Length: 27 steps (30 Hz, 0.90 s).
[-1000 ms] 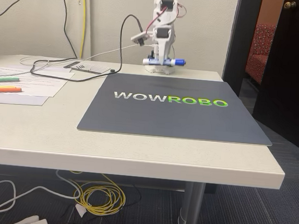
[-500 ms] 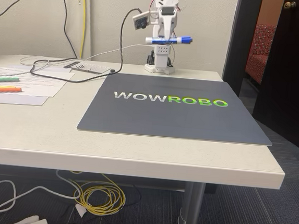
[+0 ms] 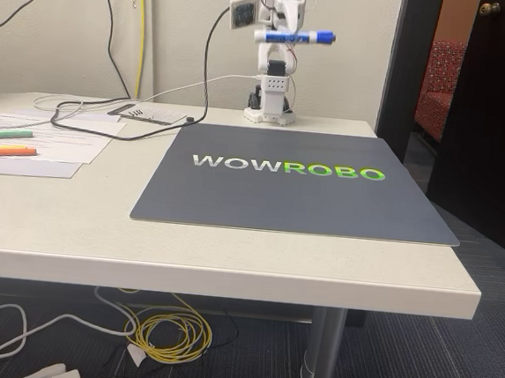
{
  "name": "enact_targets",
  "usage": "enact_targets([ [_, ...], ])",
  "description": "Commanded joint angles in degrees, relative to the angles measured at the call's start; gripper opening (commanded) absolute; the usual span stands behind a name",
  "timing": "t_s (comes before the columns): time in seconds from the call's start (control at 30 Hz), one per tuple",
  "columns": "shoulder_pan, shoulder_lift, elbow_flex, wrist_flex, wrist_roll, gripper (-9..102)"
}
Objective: Pick up the blue marker.
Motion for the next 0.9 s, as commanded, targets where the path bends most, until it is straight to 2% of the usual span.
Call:
enact_targets([
  [0.0, -0.44, 1.05, -2.02, -0.70, -0.44, 0],
  [0.2, 1.32, 3.34, -2.02, -1.23, 0.09, 0],
  [0.5, 3.60, 11.16, -2.02, 2.46, 0.44, 0],
  [0.87, 3.96, 12.48, -2.55, 3.43, 0.09, 0],
])
